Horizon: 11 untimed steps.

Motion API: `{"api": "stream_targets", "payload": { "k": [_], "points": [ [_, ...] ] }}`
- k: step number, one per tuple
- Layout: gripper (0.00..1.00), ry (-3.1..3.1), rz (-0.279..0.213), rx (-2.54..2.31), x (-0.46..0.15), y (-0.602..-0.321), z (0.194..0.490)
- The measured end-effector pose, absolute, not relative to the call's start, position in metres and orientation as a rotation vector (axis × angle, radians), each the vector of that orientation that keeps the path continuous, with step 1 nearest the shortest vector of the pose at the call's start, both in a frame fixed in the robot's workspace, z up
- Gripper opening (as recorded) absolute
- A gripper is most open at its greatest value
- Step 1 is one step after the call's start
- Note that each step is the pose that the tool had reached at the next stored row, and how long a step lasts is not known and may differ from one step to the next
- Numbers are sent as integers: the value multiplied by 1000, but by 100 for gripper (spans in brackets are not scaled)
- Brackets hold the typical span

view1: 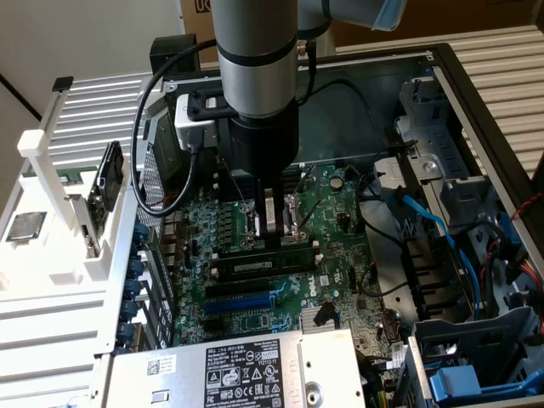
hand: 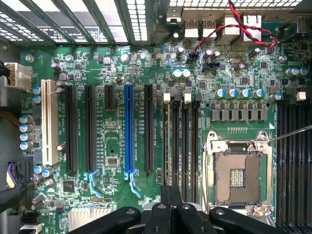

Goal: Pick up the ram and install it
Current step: 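Press down the ram until it locks into place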

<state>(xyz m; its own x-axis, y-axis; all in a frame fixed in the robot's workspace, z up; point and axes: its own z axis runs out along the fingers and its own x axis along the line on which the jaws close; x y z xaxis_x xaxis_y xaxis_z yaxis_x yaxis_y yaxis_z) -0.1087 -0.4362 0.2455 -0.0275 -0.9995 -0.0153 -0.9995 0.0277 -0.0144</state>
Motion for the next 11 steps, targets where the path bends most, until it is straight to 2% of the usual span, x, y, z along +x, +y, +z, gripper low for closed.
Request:
{"api": "stream_targets", "payload": {
  "k": [11],
  "points": [
    [11, 2237, 0, -2176, -114, -436, 245]
  ]
}}
